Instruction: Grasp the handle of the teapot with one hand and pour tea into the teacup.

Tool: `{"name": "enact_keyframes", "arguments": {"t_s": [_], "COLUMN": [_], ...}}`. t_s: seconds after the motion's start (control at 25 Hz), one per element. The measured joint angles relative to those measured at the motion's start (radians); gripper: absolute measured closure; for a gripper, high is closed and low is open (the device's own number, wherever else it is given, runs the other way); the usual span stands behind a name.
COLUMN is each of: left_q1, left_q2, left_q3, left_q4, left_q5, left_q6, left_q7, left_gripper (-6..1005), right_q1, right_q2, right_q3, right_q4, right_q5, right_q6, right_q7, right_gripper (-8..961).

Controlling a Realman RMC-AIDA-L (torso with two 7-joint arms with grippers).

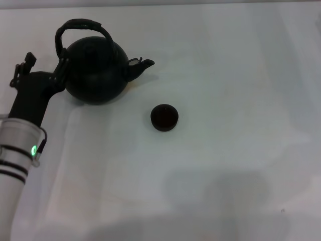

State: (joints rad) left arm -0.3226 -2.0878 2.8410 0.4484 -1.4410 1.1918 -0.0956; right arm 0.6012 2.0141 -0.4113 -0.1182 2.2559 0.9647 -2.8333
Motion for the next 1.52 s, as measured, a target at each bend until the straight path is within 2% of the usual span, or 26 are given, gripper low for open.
{"name": "enact_keyframes", "arguments": {"t_s": [0.04,0.36,0.6,0.8,1.0,1.12,1.52], "left_q1": [0.008,0.103,0.146,0.117,0.075,0.057,0.022], "left_q2": [0.000,0.000,0.003,0.007,0.008,0.008,0.009], "left_q3": [0.000,-0.001,-0.026,-0.048,-0.064,-0.064,-0.071], "left_q4": [-0.001,-0.002,-0.032,-0.099,-0.198,-0.238,-0.282], "left_q5": [0.008,0.019,-0.052,-0.114,-0.119,-0.134,-0.176], "left_q6": [0.009,0.146,0.244,0.258,0.243,0.242,0.212], "left_q7": [-0.001,-0.004,-0.005,-0.029,-0.172,-0.196,-0.194], "left_gripper": [119,117,120,122,122,122,122], "right_q1": [0.000,-0.011,-0.051,-0.073,-0.083,-0.088,-0.087], "right_q2": [0.000,0.000,-0.002,0.000,0.003,0.004,0.005], "right_q3": [0.000,-0.009,-0.105,-0.128,-0.156,-0.161,-0.163], "right_q4": [0.001,0.009,0.005,0.011,0.037,0.054,0.078], "right_q5": [0.000,-0.004,-0.007,-0.007,-0.007,-0.007,-0.007], "right_q6": [-0.003,-0.027,-0.032,-0.033,-0.023,-0.008,-0.003], "right_q7": [0.001,0.041,0.165,0.180,0.182,0.183,0.181], "right_gripper": [128,128,128,128,128,128,128]}}
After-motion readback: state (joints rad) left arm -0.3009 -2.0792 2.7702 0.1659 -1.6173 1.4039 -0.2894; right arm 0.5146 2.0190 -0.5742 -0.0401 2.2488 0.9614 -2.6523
